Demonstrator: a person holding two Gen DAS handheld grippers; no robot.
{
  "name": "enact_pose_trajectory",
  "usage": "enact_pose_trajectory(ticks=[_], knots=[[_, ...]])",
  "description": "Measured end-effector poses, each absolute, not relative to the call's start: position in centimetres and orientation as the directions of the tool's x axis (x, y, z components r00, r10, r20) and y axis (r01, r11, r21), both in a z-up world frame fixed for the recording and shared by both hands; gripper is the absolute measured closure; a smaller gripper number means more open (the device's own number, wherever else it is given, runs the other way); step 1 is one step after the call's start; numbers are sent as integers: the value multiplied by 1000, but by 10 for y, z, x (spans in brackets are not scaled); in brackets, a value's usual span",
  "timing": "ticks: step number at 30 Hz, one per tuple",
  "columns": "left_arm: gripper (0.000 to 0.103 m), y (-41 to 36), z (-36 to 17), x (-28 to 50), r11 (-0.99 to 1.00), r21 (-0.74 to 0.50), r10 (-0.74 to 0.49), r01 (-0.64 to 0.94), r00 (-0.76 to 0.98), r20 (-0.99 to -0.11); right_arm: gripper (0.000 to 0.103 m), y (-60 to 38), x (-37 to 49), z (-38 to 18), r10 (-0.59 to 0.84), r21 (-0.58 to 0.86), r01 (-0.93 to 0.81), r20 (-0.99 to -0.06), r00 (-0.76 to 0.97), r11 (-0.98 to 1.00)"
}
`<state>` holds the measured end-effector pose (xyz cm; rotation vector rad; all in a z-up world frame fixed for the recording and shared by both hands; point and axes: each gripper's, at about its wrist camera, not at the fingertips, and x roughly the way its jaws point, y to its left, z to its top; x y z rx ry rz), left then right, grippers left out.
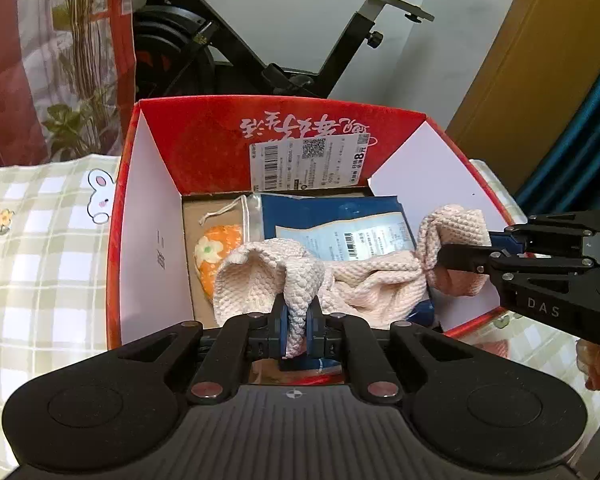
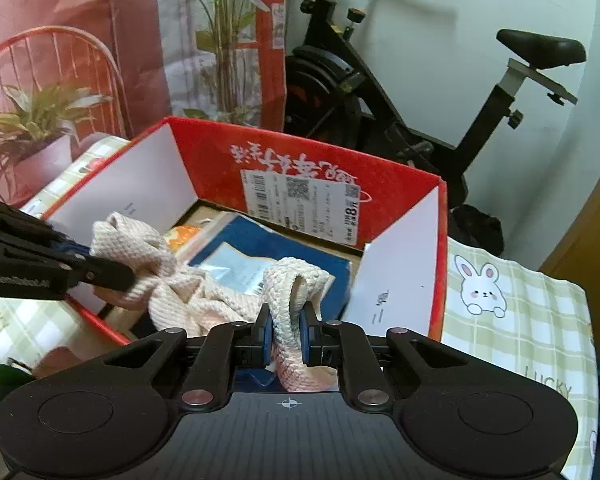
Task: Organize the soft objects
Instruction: 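Lower the cream towel into the red box and open both grippers, then close both grippers on the green tasselled pouch and lift it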
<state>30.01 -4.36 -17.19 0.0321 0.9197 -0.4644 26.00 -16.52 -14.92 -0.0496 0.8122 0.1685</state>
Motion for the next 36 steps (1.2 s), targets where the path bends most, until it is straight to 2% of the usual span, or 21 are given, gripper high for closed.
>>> enact_pose_trajectory(ticks=[2, 3, 4, 5, 7, 8, 9, 10, 17, 24, 28, 36], knots=[[91, -47, -168, 301, 902, -147, -364, 406, 529, -767, 89, -167, 260, -151, 108, 3, -152, -720, 686, 988], [89, -47, -166, 303, 901, -144, -365, 409, 537, -761, 84, -168, 259, -151, 97, -9, -147, -712, 696, 989], [78, -46, -163, 303, 898, -151, -376, 412, 544, -751, 80, -168, 257, -150, 74, -32, -135, -699, 711, 990], [59, -44, -161, 303, 891, -171, -400, 421, 548, -734, 75, -168, 255, -148, 40, -60, -114, -699, 714, 992], [41, -40, -152, 300, 886, -183, -421, 426, 577, -700, 68, -169, 249, -144, 13, -86, -94, -666, 746, 992], [39, -38, -147, 297, 887, -176, -422, 426, 597, -682, 62, -169, 246, -142, 6, -85, -80, -647, 762, 993], [39, -37, -142, 295, 888, -172, -423, 426, 611, -669, 56, -171, 242, -139, 8, -74, -70, -628, 778, 995], [39, -35, -138, 292, 888, -173, -427, 427, 621, -658, 54, -171, 238, -136, 12, -58, -59, -607, 795, 997], [39, -17, -118, 253, 892, -207, -442, 403, 676, -590, 54, -163, 197, -119, 82, 26, -80, -510, 856, 996], [39, 4, -127, 200, 910, -200, -409, 362, 717, -565, 54, -146, 137, -120, 163, 101, -132, -432, 887, 986], [39, 15, -141, 176, 912, -222, -409, 346, 704, -581, 54, -141, 114, -134, 194, 153, -140, -434, 880, 978], [39, 38, -170, 152, 930, -257, -367, 263, 704, -607, 54, -134, 82, -179, 198, 242, -81, -513, 835, 967]])
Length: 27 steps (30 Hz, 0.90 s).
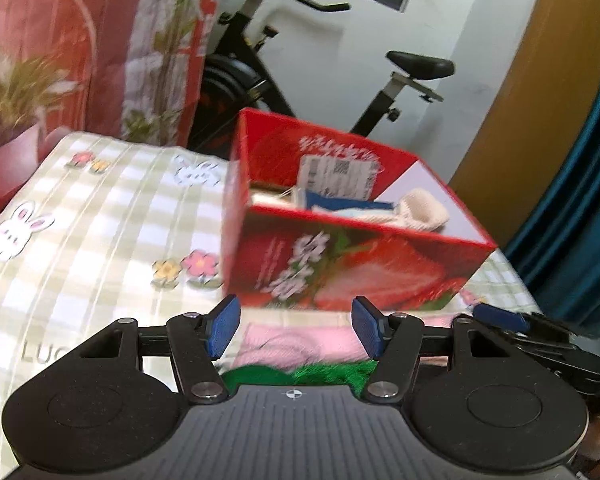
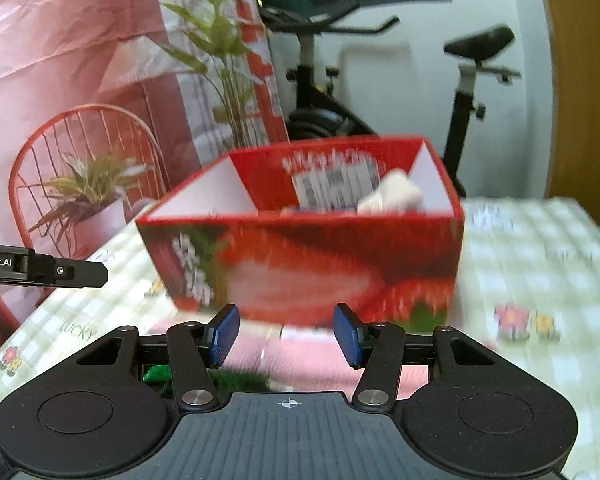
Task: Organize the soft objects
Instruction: 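Close both grippers on the green tasselled pouch and lift it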
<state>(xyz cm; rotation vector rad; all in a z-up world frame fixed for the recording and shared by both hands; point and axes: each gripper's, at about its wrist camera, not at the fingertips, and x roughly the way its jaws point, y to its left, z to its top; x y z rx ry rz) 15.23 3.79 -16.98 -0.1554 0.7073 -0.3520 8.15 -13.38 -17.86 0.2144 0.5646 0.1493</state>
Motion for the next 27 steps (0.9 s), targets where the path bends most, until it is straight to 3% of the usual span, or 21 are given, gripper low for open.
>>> enact_pose_trajectory(ticks=[7, 11, 16, 19, 23, 27], knots=[[40, 69, -199, 148, 935, -318, -340, 159, 664, -666, 54, -106, 82, -190, 259, 227, -155, -561, 787, 962], [41, 88, -218, 152, 907, -413, -371, 86, 628, -684, 54, -76, 90, -190, 314, 195, -246, -572, 758, 949], [41, 104, -239, 163, 835, -549, -462, 24, 572, -678, 42, -34, 101, -192, 394, 147, -387, -592, 702, 910], [50, 104, -249, 165, 788, -615, -520, 15, 553, -652, 38, -11, 103, -195, 442, 99, -488, -606, 662, 867], [58, 100, -250, 168, 791, -611, -524, 33, 551, -649, 38, 10, 111, -203, 455, 76, -540, -642, 617, 838], [59, 96, -251, 168, 796, -604, -526, 46, 546, -651, 38, 20, 120, -210, 442, 66, -544, -667, 599, 837]])
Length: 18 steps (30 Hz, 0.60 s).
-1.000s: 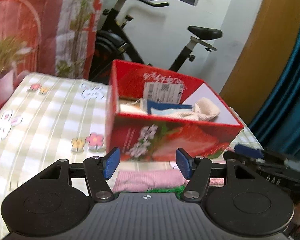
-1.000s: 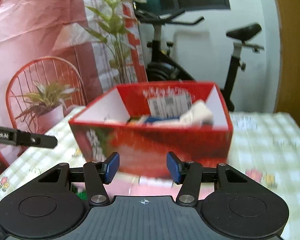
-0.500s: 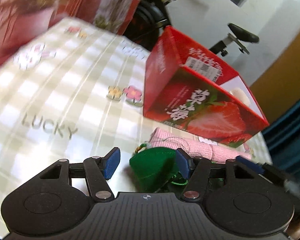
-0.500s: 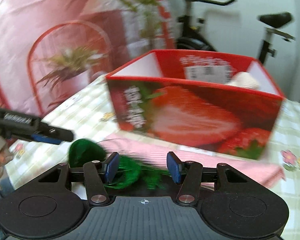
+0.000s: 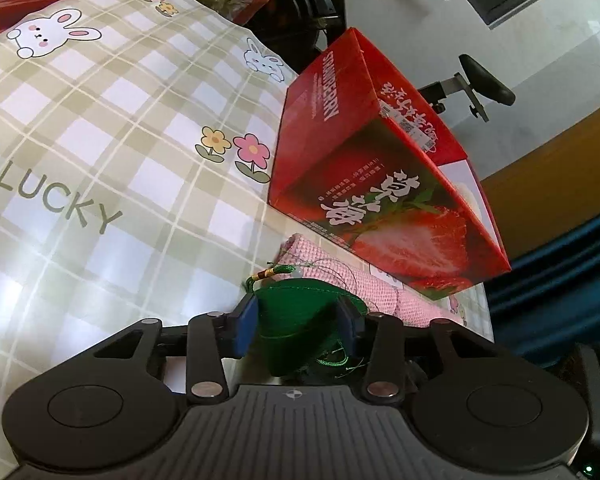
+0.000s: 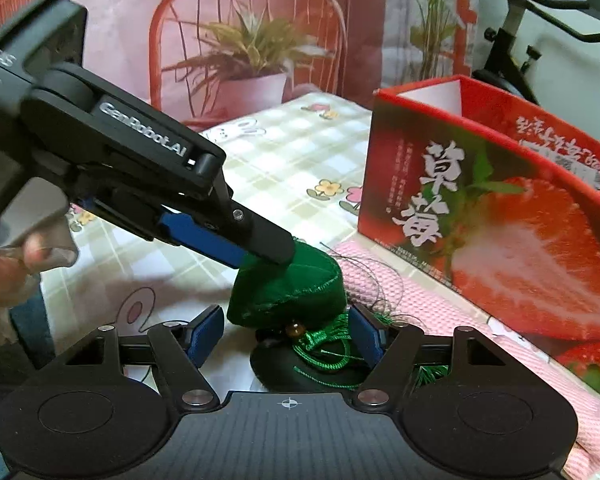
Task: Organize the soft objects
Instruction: 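Close both grippers on the green tasselled pouch and lift it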
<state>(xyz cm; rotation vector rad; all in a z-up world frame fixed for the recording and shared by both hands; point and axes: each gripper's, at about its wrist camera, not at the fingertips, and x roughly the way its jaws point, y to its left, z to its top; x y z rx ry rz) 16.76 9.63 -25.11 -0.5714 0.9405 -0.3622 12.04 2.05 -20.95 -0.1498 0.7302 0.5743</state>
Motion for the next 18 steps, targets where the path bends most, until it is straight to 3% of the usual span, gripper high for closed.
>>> enact_pose_trajectory(ticks=[9, 18], knots=[[64, 84, -230, 163, 811, -574, -526, 109, 566, -635, 46, 9, 120, -201, 425, 72, -504, -645, 635, 861], [65, 56, -136, 166, 820, -493, -542, 292, 672, -504, 46, -29, 127, -123, 435, 39, -477, -480, 762, 878]])
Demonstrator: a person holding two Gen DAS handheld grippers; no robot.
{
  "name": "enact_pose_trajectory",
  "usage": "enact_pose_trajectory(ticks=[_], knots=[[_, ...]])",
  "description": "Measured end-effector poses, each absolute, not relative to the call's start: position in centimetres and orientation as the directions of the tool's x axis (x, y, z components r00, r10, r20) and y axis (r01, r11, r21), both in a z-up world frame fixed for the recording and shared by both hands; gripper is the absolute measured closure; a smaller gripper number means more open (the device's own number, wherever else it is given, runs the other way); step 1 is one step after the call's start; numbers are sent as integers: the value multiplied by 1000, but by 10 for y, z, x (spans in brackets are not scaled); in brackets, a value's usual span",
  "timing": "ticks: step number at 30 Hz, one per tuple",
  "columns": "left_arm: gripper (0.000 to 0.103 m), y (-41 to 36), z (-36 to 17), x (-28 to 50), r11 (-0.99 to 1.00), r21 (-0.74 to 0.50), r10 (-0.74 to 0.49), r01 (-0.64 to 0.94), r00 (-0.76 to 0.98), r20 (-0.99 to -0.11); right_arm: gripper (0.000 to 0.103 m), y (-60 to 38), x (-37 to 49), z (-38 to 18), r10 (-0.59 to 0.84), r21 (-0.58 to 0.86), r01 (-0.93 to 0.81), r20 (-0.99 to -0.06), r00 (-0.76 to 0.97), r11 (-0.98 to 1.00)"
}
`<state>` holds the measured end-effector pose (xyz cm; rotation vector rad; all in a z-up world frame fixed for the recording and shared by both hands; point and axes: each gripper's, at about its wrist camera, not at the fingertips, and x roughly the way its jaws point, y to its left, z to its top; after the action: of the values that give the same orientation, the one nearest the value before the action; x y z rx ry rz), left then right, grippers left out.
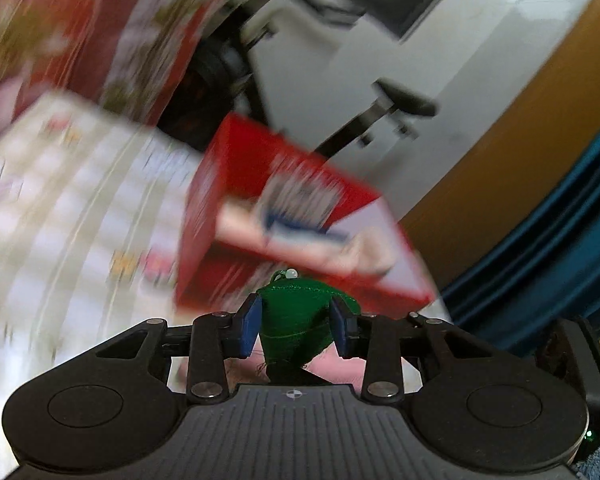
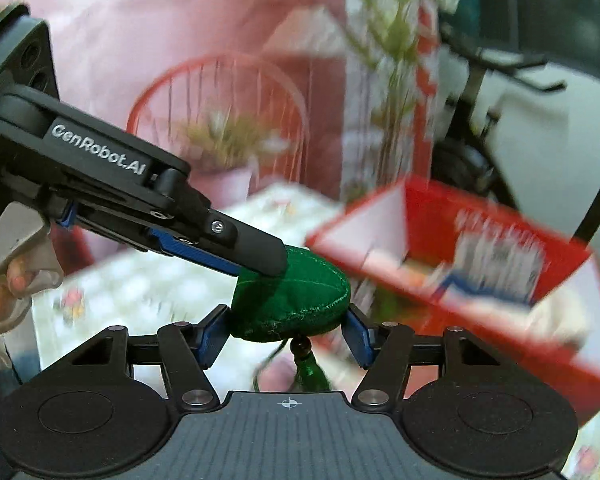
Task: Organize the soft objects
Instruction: 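Close both grippers on the green tasselled pouch and lift it, then lower the green pouch into the red box and open both grippers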
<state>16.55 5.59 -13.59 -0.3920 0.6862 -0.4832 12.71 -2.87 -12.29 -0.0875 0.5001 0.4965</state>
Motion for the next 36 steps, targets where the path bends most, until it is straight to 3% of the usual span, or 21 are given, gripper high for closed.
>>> enact_pose_trajectory(ticks=[9, 13, 26, 31, 36], knots=[[65, 25, -38, 189, 805, -403, -566, 436, 770, -296, 46, -67, 162, -26, 408, -66, -438, -261, 875, 897], [65, 12, -26, 202, 811, -373, -560, 452, 785, -266, 46, -72, 180, -12, 386, -120, -418, -223, 895, 901], [65, 13, -110, 266, 839, -406, -531, 361, 707, -467, 46, -68, 241, -101, 365, -24, -414, -424, 829, 910], [64, 14, -123, 292, 863, -374, -495, 339, 717, -491, 46, -60, 271, -117, 328, -30, -390, -484, 811, 920], [57, 18, -116, 303, 904, -304, -419, 302, 767, -486, 42, -60, 301, -119, 262, -55, -332, -502, 825, 942]])
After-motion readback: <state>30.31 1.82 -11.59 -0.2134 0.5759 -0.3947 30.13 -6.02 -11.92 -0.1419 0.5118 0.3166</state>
